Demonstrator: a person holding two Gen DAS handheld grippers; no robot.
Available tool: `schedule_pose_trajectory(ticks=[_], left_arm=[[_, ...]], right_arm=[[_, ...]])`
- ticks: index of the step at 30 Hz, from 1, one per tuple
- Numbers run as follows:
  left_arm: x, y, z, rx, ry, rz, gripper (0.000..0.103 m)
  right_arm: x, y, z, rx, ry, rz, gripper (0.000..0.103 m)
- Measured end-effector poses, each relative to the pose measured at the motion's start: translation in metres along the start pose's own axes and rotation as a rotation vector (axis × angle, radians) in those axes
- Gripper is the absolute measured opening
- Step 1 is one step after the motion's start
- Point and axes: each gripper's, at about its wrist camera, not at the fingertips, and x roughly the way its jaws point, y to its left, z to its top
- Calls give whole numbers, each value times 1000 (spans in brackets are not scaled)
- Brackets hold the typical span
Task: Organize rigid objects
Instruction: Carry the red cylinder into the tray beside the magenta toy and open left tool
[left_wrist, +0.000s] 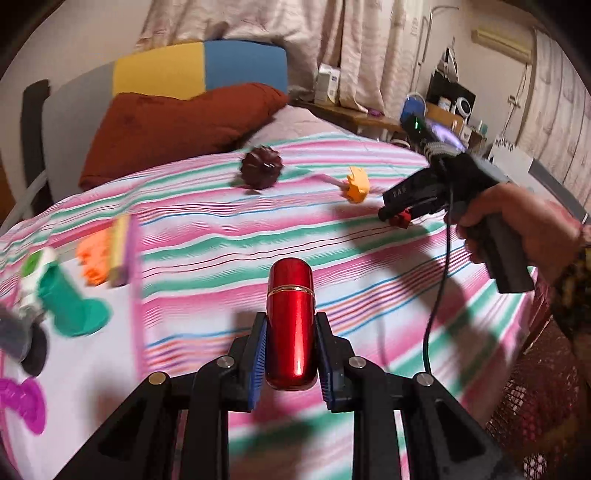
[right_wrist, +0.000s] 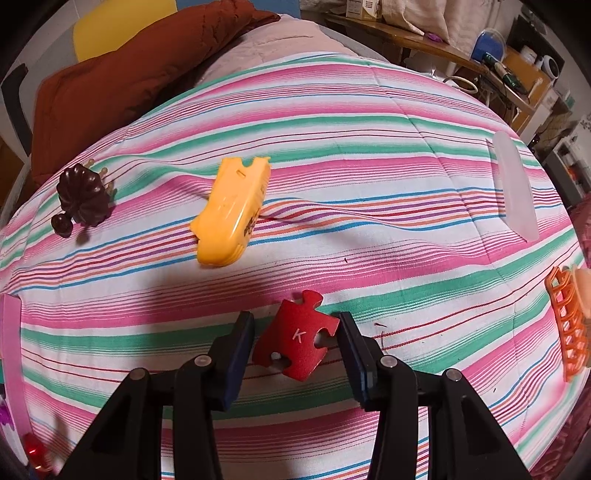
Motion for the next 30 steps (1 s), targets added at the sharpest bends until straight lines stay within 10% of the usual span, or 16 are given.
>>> schedule_pose_trajectory(ticks=[11,30], left_arm=[[-57,87,-26,-172,-19,141,24],[-24,163,-47,-354,123,249,24]], right_arm=[[-2,1,-5,1,-17,-3,45],[-5,0,-9,35,-37,1,44]])
